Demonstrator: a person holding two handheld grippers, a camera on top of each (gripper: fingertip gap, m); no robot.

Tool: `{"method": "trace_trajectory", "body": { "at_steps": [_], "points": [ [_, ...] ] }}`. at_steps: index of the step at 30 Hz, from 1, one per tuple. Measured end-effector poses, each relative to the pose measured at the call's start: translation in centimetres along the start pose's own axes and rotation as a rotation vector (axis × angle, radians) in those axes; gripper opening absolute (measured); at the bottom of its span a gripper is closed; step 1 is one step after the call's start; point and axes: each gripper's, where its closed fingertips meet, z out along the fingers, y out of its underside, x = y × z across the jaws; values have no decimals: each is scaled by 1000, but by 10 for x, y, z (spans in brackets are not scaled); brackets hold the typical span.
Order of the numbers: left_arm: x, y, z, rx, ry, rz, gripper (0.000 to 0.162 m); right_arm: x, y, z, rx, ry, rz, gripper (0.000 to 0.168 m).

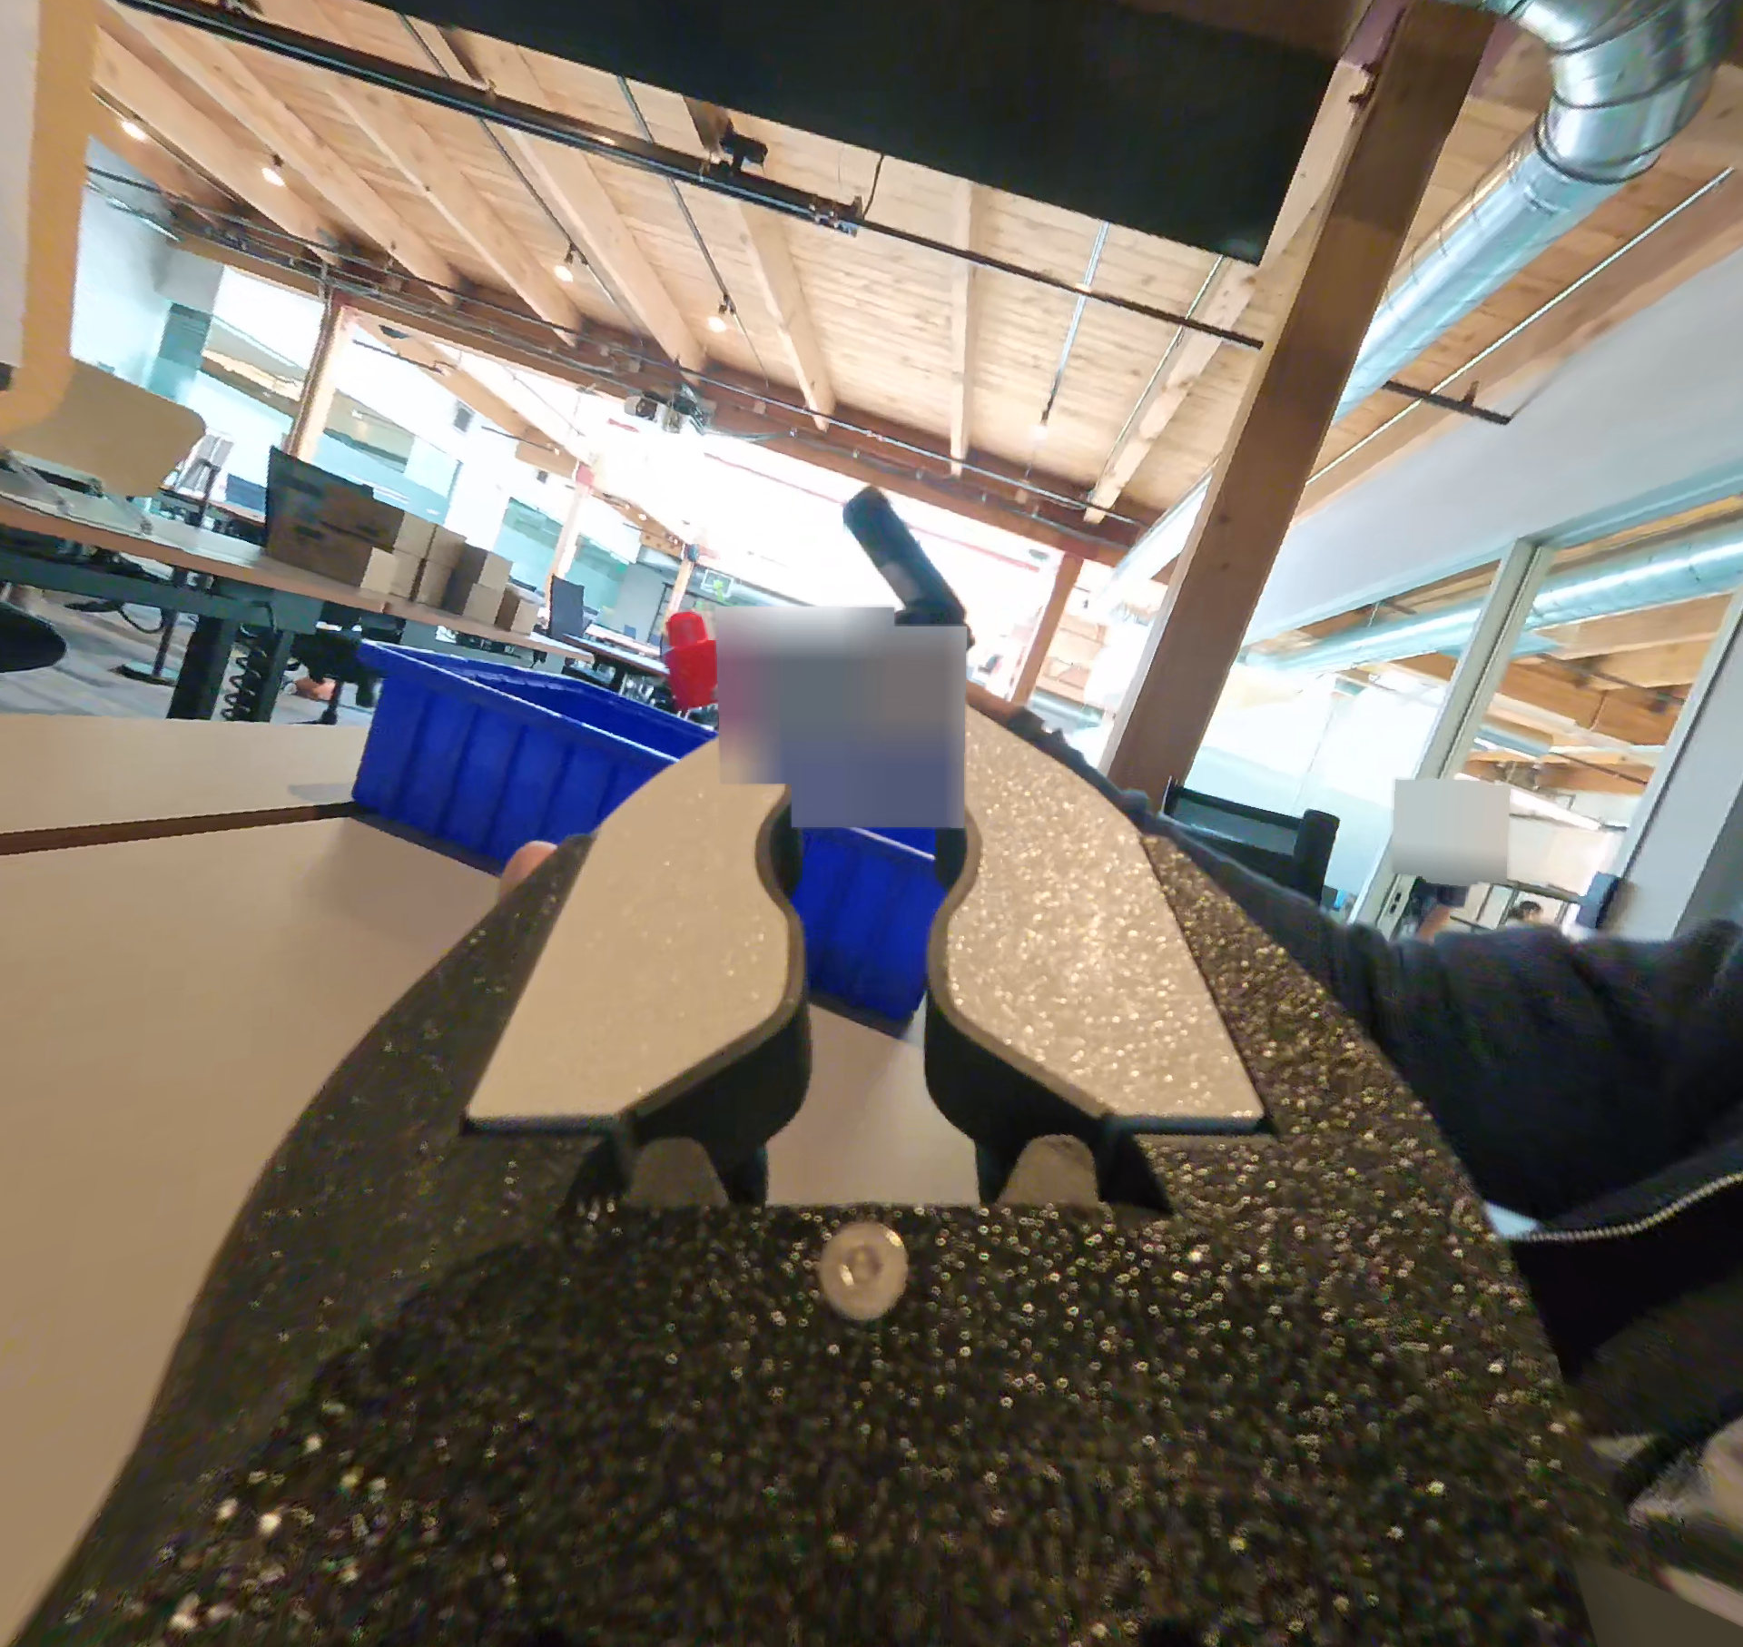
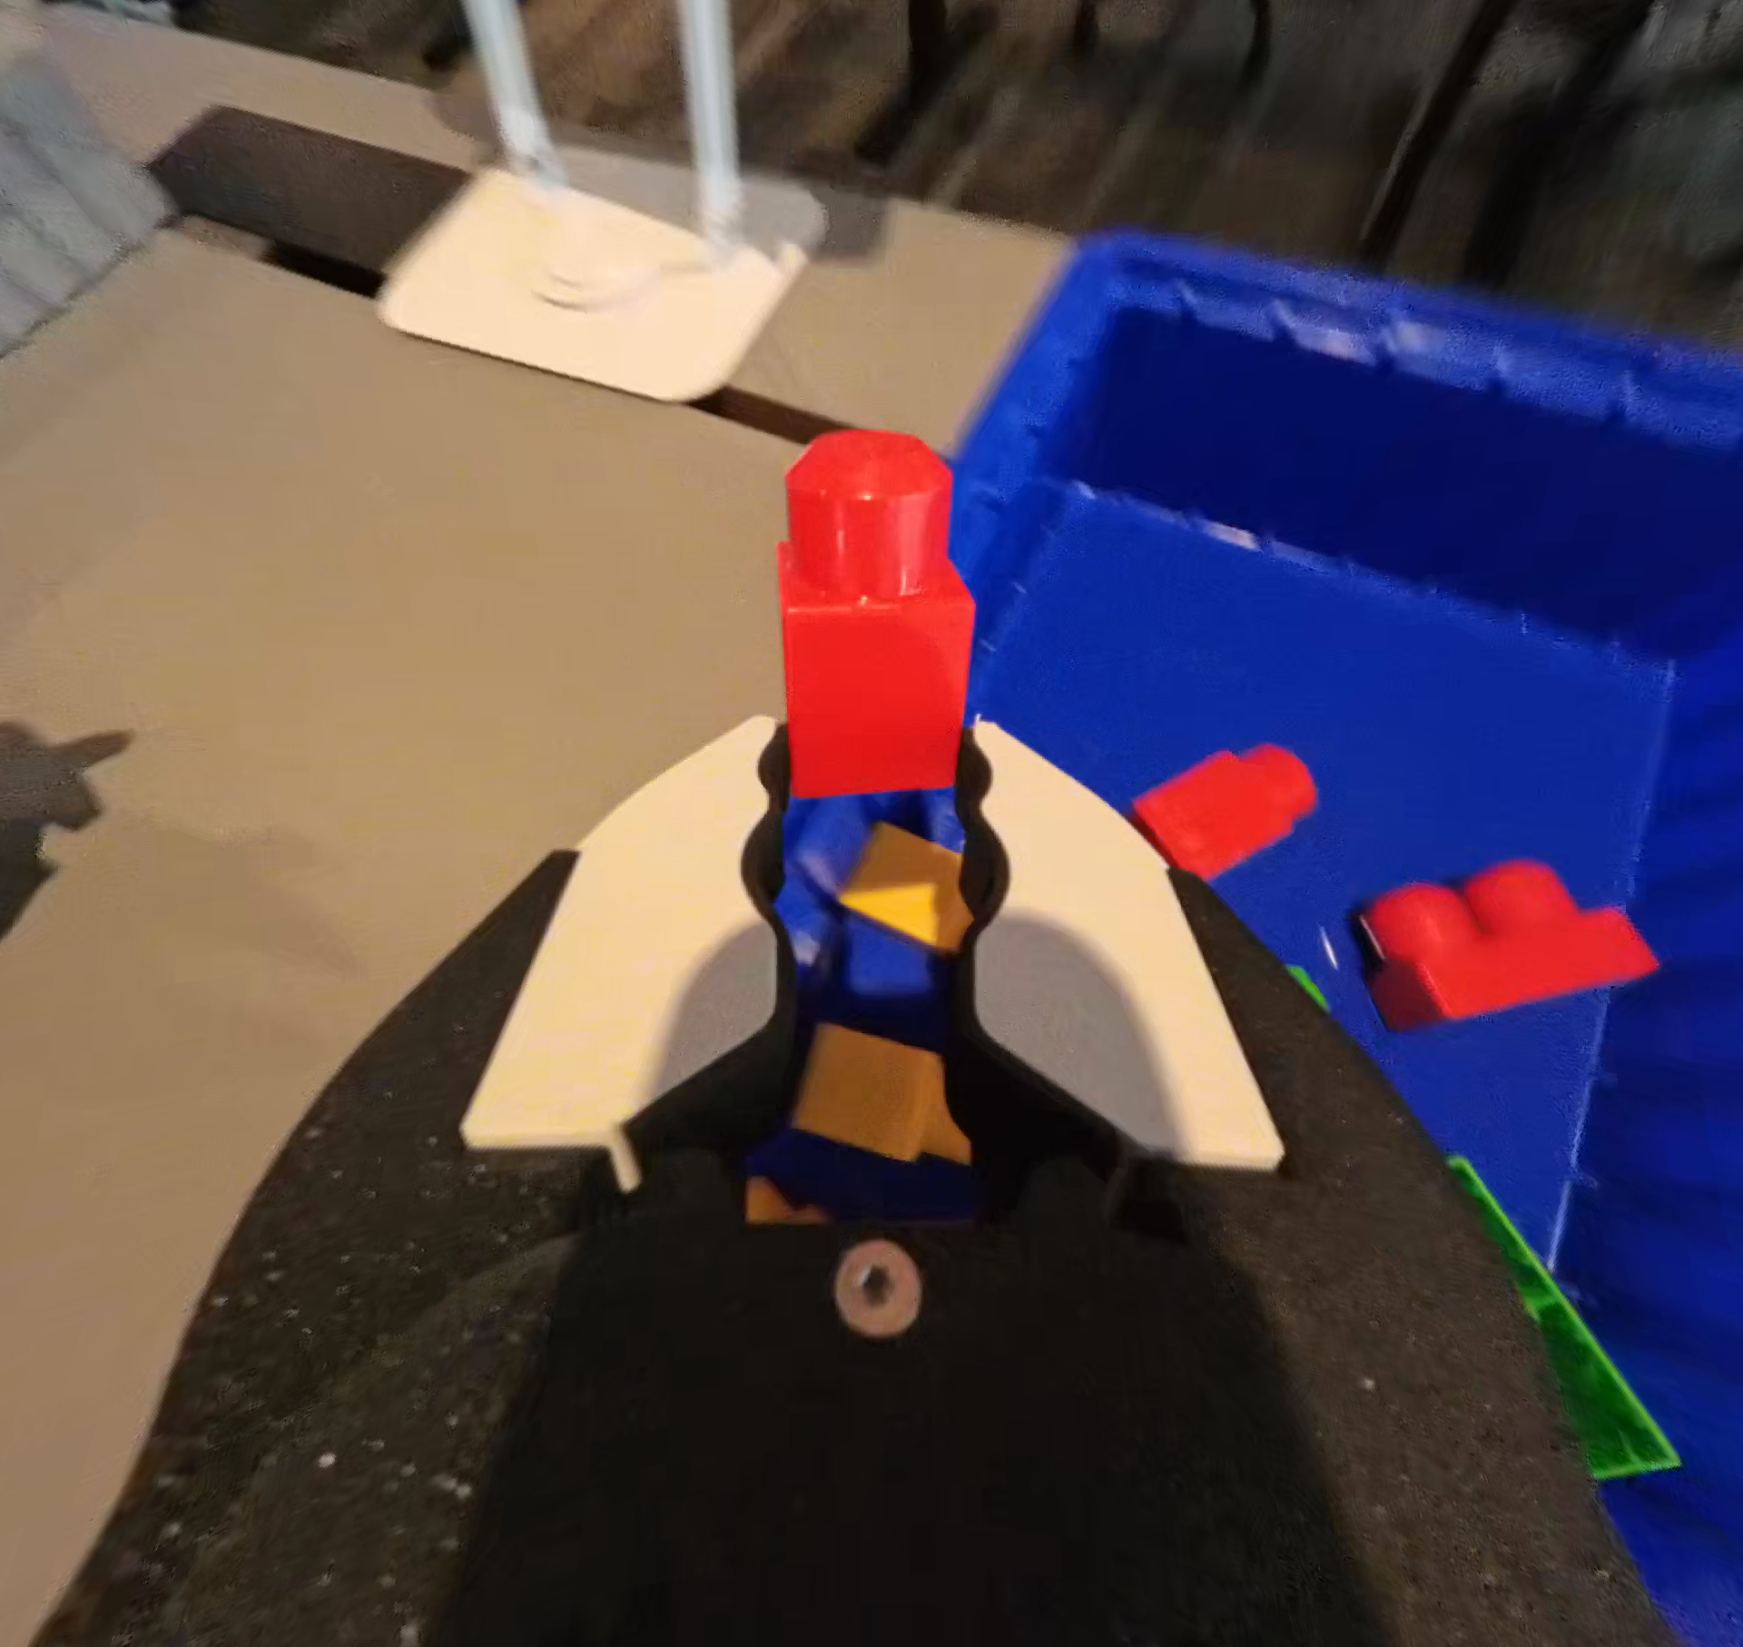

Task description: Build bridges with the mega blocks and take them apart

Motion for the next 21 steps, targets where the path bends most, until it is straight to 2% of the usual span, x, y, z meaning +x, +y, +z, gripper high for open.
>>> {"method": "trace_trajectory", "body": {
  "at_steps": [2,5,9,13,15,17,19,21],
  "points": [
    [1,6,3,-25,3,4,22,33,18,23,-70,0,98,34],
    [1,12,4,-54,0,21,22,52,40,54,-139,-12,194,34],
    [-1,9,2,-45,-5,15,22,67,50,63,-210,99,187,35],
    [1,9,2,-50,-4,17,21,65,50,63,-222,129,148,59],
    [2,9,2,-53,-5,27,21,62,35,54,-142,150,134,64],
    [2,7,2,-58,-18,44,21,45,2,34,34,167,70,62],
    [-2,4,2,-70,-56,79,21,-2,-31,8,226,150,-66,52],
    [-10,-3,-1,-97,-124,154,22,-73,-41,-10,323,77,-251,49]
  ]
}}
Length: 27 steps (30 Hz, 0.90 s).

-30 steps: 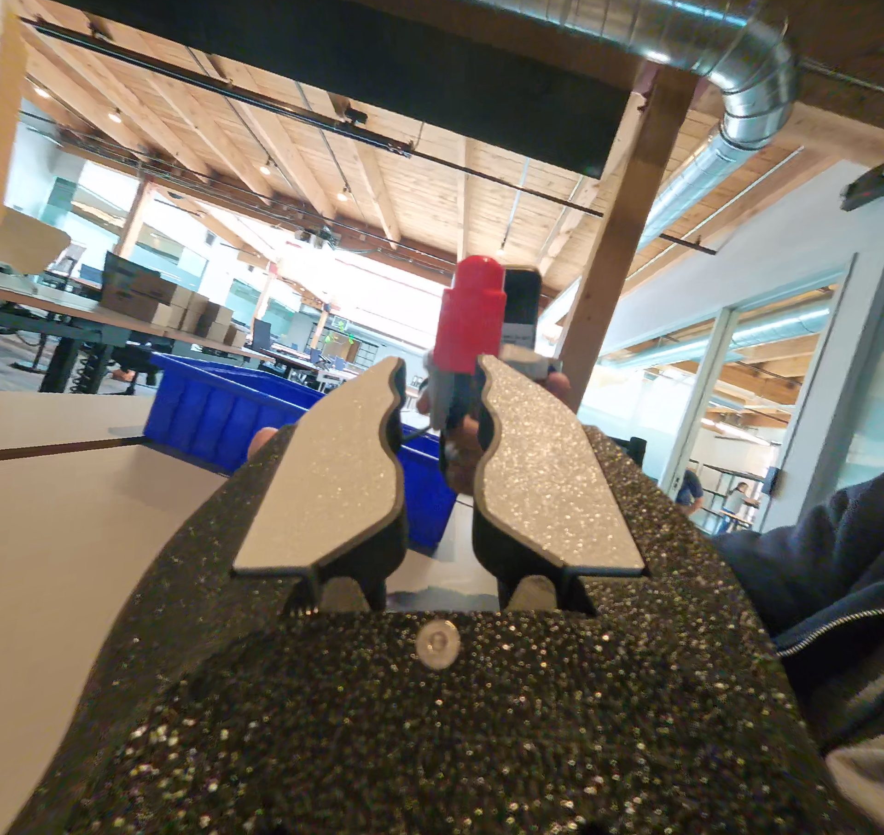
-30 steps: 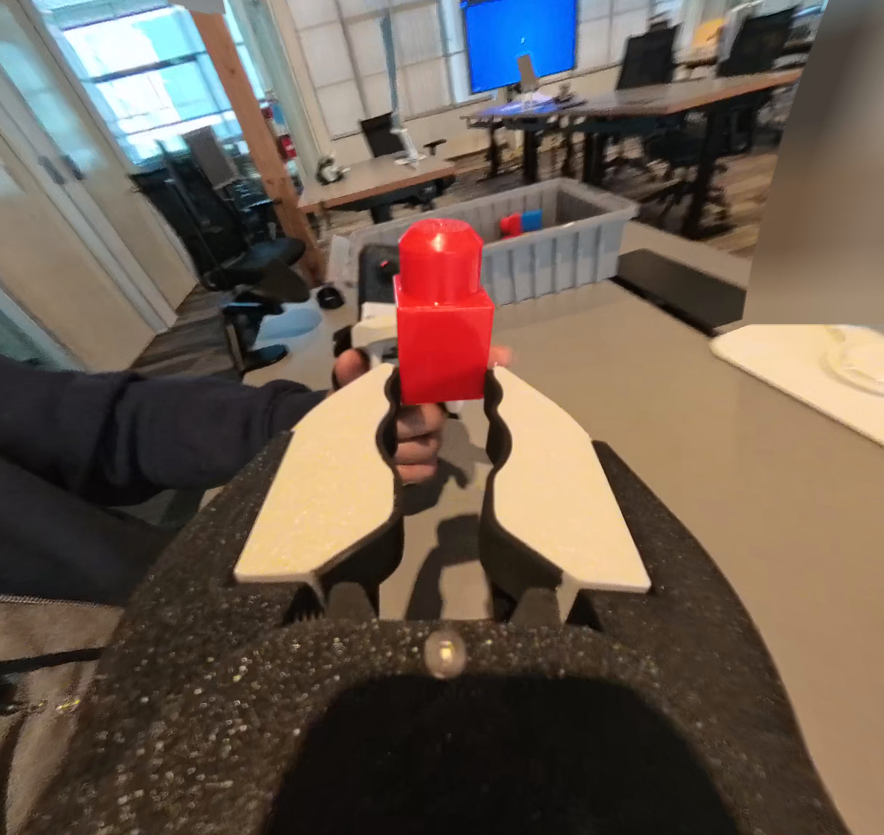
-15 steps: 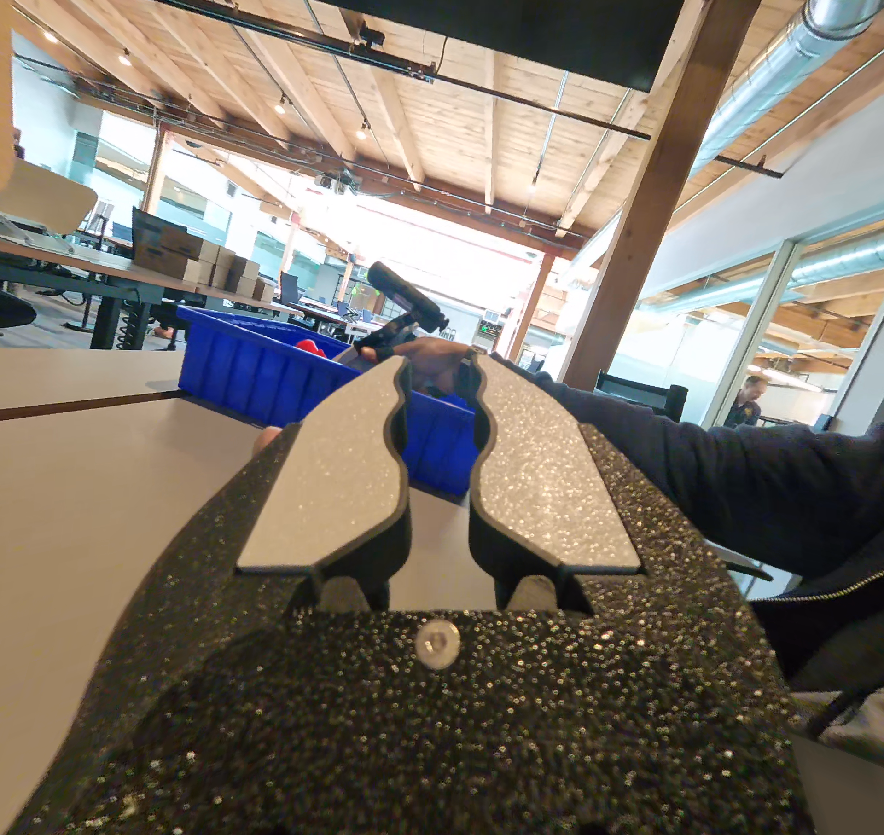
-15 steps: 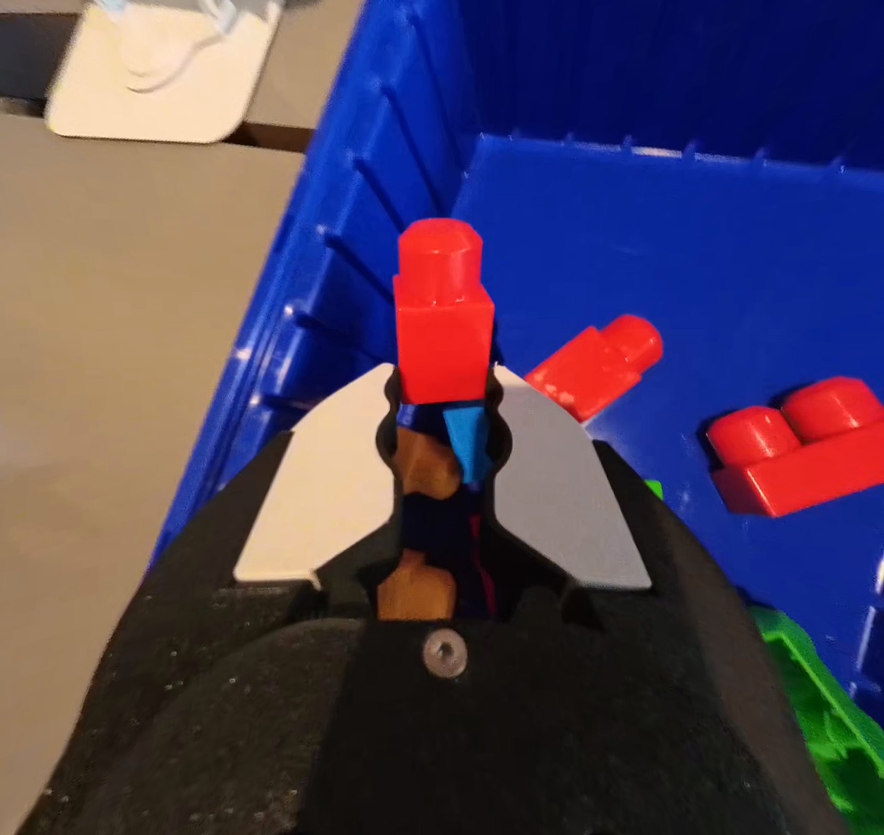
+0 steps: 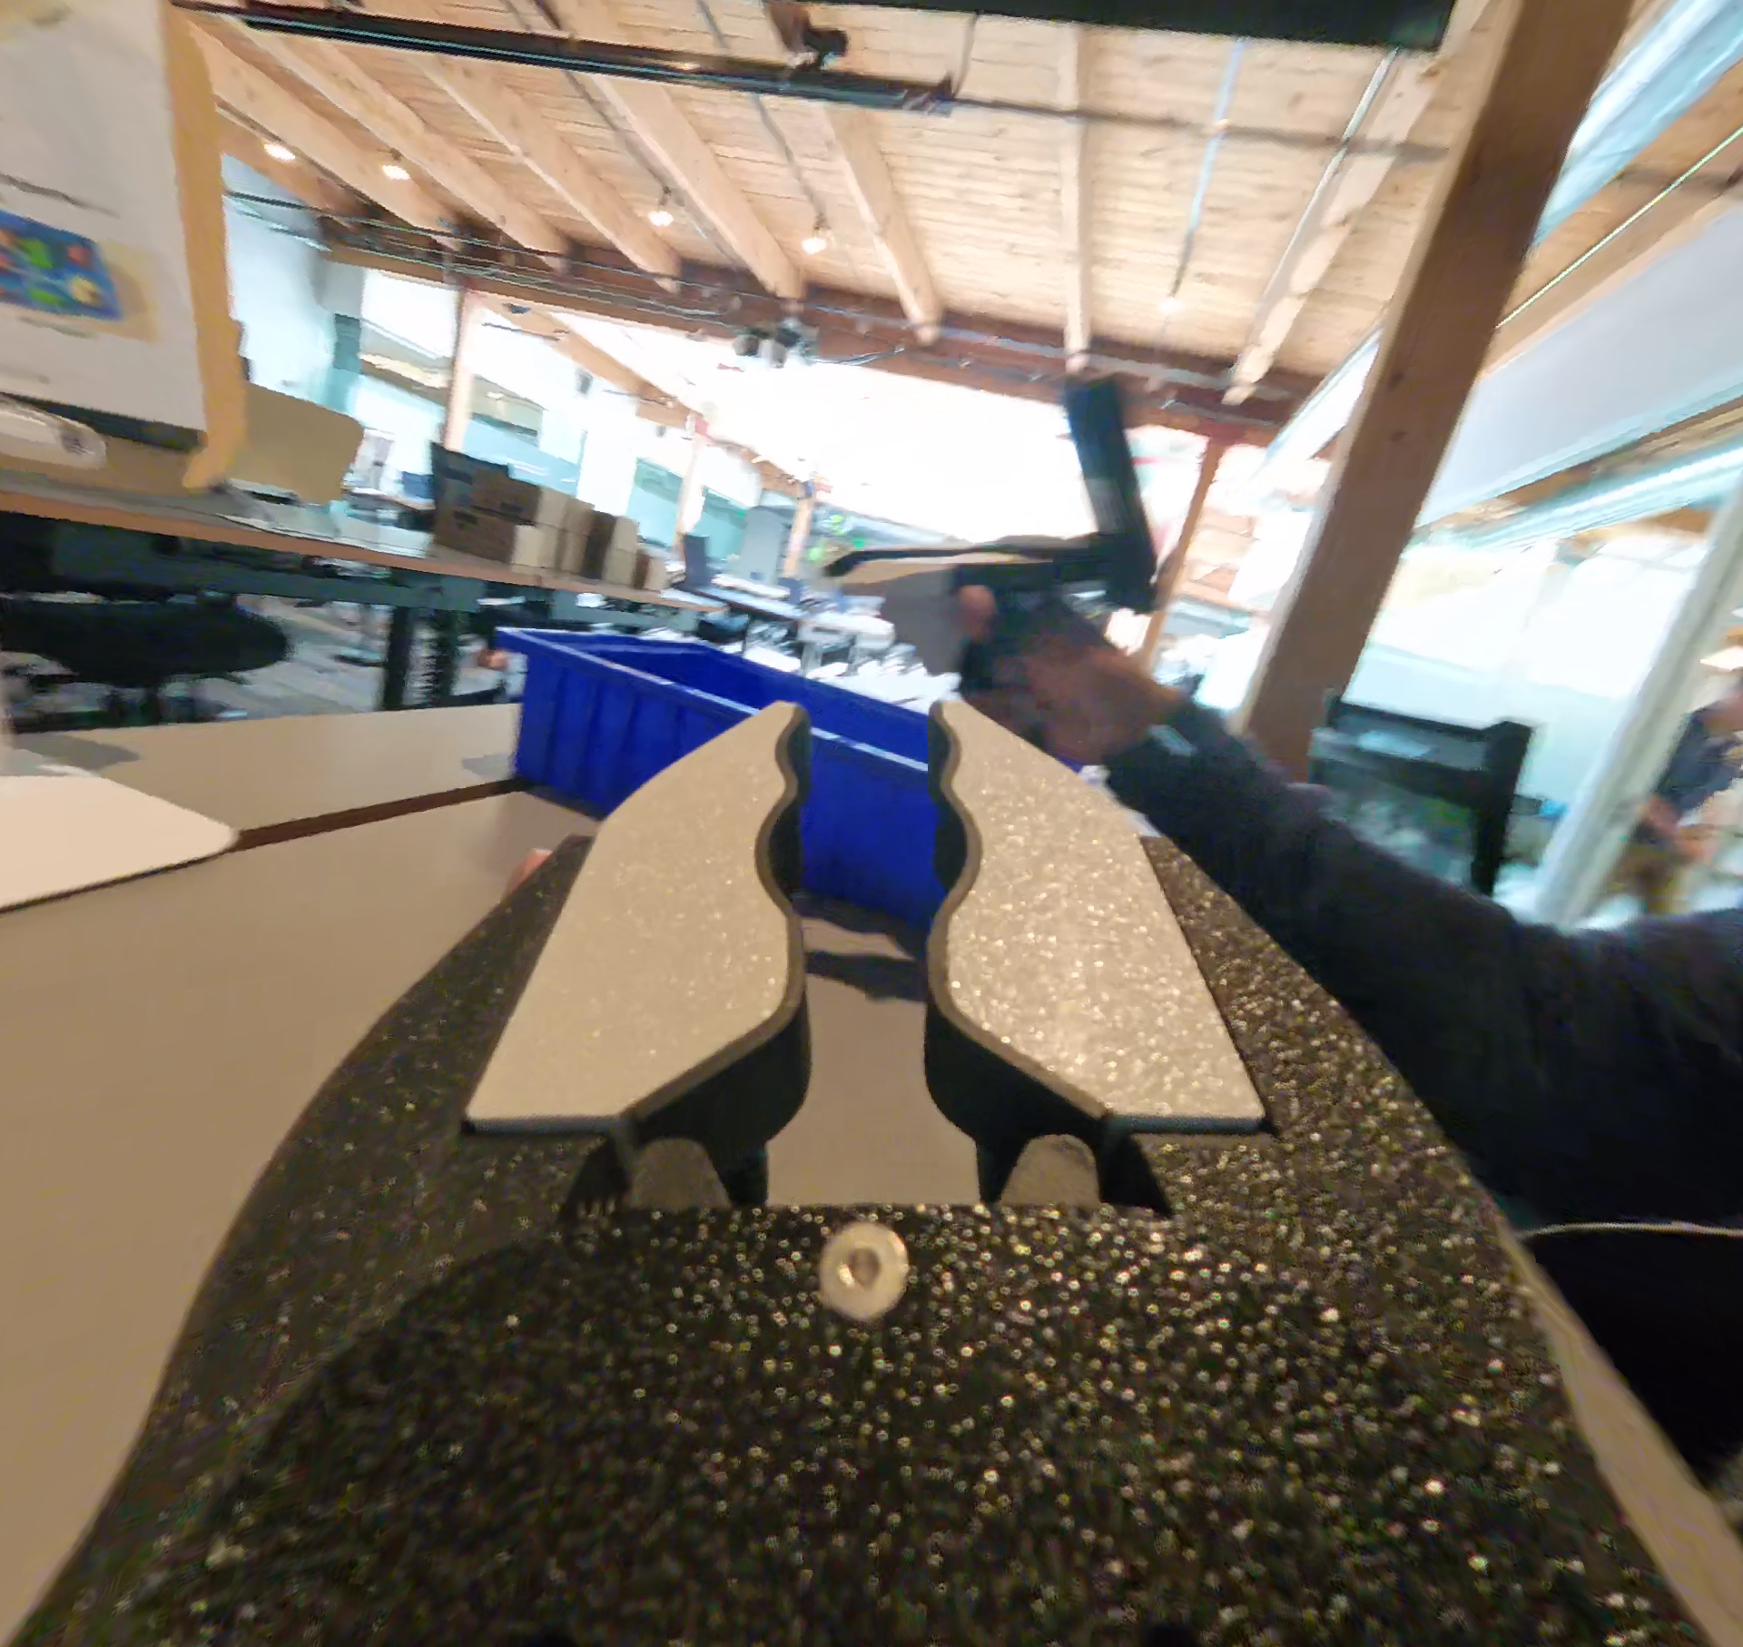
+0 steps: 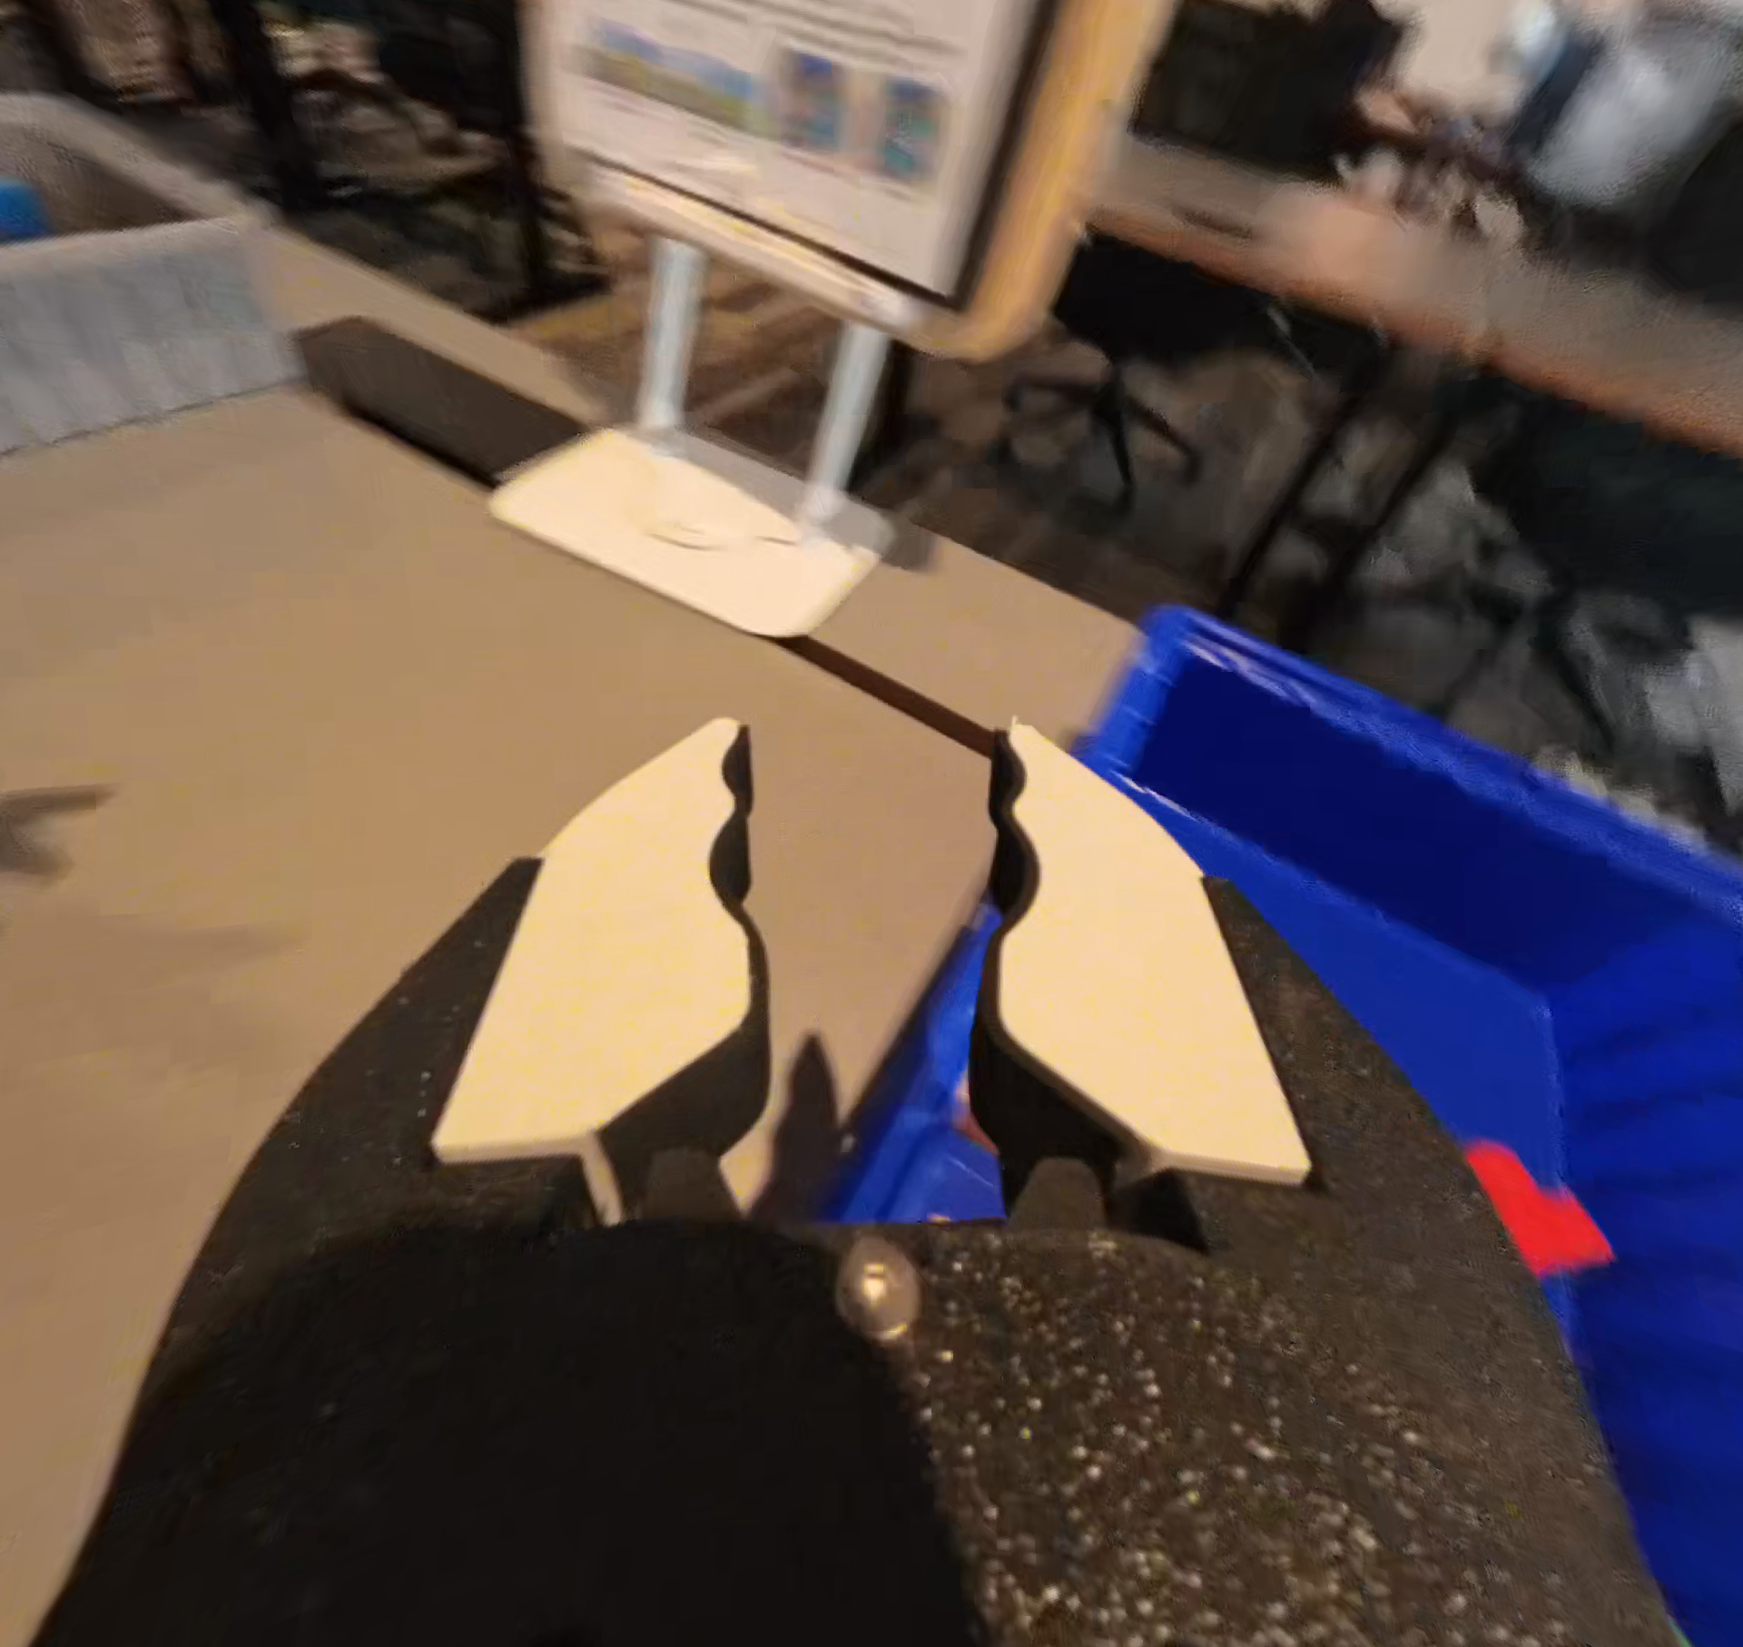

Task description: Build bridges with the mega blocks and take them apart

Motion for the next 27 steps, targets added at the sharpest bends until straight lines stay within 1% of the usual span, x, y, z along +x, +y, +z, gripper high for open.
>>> {"method": "trace_trajectory", "body": {
  "at_steps": [2,3,5,6,8,11,12,13,14,16,17,19,20,21,23,25,27],
  "points": [
    [-17,-7,-6,-86,-141,115,25,-73,-8,-10,33,-111,-142,45],
    [-31,-13,-13,-153,-246,187,29,-110,-3,-12,23,-183,-199,45],
    [-61,-35,-43,-278,-497,335,35,-174,23,-11,-54,-321,-290,45],
    [-74,-53,-62,-313,-609,391,38,-197,40,-9,-98,-363,-332,45],
    [-94,-96,-104,-357,-775,454,38,-230,75,-1,-180,-429,-395,46],
    [-141,-162,-186,-458,-1044,496,38,-251,115,11,-279,-482,-401,47],
    [-162,-177,-215,-508,-1134,479,39,-255,125,14,-311,-498,-398,48],
    [-183,-182,-242,-573,-1190,425,39,-258,133,15,-343,-519,-400,49],
    [-203,-175,-266,-660,-1213,329,40,-260,140,16,-368,-533,-408,50],
    [-233,-142,-301,-814,-1179,63,45,-261,146,18,-385,-533,-429,49],
    [-243,-129,-308,-827,-1139,-52,47,-263,147,18,-382,-541,-427,47],
    [-258,-120,-301,-714,-1021,-184,51,-266,147,17,-386,-557,-420,46],
    [-266,-119,-300,-667,-1010,-218,52,-266,147,17,-384,-559,-420,46],
    [-275,-116,-303,-674,-1022,-235,55,-267,147,17,-382,-562,-417,46],
    [-289,-100,-315,-799,-1070,-214,67,-267,148,17,-383,-569,-406,45],
    [-295,-81,-319,-941,-1071,-209,76,-267,148,17,-384,-578,-396,44],
    [-303,-68,-323,-1040,-1084,-194,86,-268,148,17,-380,-587,-390,43]
  ]
}}
